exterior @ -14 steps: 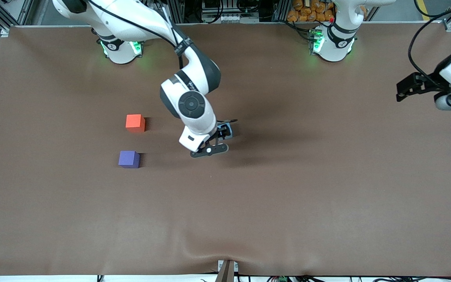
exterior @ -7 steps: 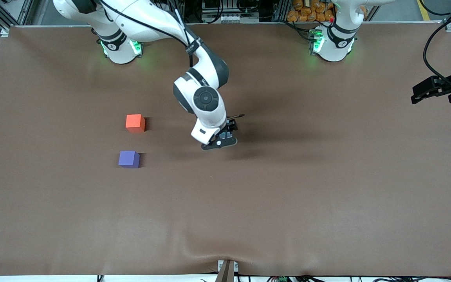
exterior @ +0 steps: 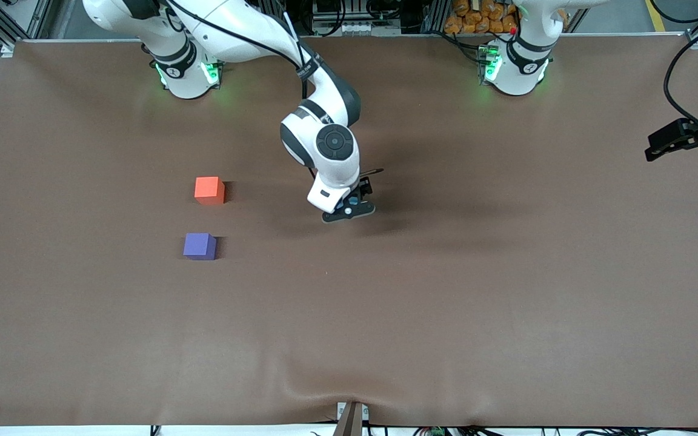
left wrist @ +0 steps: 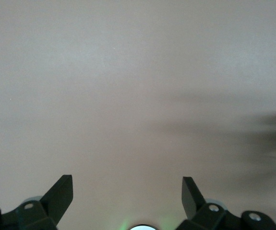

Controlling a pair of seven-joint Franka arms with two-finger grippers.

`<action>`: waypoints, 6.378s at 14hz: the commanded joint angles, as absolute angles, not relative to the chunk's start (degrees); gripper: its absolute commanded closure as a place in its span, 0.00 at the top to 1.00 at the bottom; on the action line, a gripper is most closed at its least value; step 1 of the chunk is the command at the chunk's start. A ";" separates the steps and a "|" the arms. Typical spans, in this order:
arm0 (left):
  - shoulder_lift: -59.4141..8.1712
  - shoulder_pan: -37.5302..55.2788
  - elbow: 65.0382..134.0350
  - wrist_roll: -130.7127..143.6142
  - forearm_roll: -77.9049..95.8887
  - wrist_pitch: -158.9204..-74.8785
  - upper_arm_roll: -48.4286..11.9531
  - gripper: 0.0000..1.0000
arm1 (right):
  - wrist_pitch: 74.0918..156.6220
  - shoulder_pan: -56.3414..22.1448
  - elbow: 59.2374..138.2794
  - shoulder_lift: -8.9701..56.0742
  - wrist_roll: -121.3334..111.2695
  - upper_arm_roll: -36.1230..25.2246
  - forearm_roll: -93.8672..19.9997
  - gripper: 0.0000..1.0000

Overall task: Place blue block between orange and purple blocks
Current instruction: 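Carry the blue cube with the right gripper toward the orange cube, then lower the blue cube between the orange and purple cubes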

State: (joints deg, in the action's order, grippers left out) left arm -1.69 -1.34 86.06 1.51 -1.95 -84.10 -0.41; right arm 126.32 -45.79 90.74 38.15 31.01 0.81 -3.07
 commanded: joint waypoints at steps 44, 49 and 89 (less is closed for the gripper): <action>-2.99 -4.48 85.87 1.76 -1.23 -83.41 -0.88 1.00 | 127.35 -11.68 125.33 7.64 15.56 0.35 -4.31 0.00; -3.25 -4.48 85.96 1.67 -1.23 -83.41 -0.88 1.00 | 130.60 -12.92 125.59 10.81 14.68 0.35 -4.22 0.00; -4.04 -4.83 85.87 1.67 -1.23 -83.41 -0.88 1.00 | 142.11 -12.39 130.61 17.31 14.06 0.26 -1.32 0.00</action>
State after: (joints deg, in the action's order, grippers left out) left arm -3.72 -4.20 86.36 1.51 -1.95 -84.10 -0.45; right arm 140.18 -13.11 129.57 17.54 14.64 -0.18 -2.19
